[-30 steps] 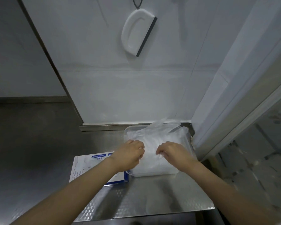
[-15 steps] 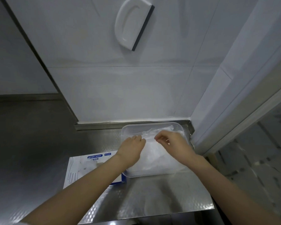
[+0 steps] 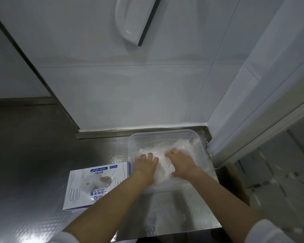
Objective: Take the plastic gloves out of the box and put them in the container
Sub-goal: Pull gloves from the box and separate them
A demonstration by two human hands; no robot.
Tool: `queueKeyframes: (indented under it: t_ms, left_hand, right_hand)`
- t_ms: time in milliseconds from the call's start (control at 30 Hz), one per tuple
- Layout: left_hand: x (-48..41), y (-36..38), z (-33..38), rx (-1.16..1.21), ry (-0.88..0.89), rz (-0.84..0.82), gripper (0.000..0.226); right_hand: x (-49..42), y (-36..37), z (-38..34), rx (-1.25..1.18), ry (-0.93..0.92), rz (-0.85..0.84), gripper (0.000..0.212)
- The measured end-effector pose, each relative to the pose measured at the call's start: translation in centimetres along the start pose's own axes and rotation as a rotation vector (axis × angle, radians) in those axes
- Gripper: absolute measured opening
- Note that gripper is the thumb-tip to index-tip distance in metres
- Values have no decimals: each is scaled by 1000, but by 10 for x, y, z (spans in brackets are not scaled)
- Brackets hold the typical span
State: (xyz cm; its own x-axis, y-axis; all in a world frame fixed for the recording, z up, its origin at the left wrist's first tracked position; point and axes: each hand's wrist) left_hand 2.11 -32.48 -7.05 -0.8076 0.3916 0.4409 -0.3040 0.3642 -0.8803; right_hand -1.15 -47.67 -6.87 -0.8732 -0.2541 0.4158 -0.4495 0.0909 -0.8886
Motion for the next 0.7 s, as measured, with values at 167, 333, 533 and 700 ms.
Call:
queueKeyframes:
  t_ms: [167,333,533,700]
  left_hand:
    - [-5,5,1,-57,10,-70,80]
    - [4,-14,-7,5,41,-51,63]
    - [46,-43,-39,509,46,412,44]
    - [81,-14,-95,678,-146,460,40]
  right_hand:
    - [0,1,4,30,11,-42,78]
    - [10,-22,-3,-71,44,-77,63]
    - [33,-49,-54,-264,-103,605,26]
    - [33,-52,-124,-293,-441,676,29]
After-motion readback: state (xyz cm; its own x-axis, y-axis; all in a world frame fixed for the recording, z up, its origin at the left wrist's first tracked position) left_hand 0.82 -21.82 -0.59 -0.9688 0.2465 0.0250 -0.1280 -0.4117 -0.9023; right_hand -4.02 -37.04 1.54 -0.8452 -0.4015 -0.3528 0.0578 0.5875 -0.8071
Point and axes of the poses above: each hand's wrist, its own x-axis away from the middle knuckle, its own y-axis out of the palm, z = x × y, and after that the axes turned 12 degrees about -y, right-handed
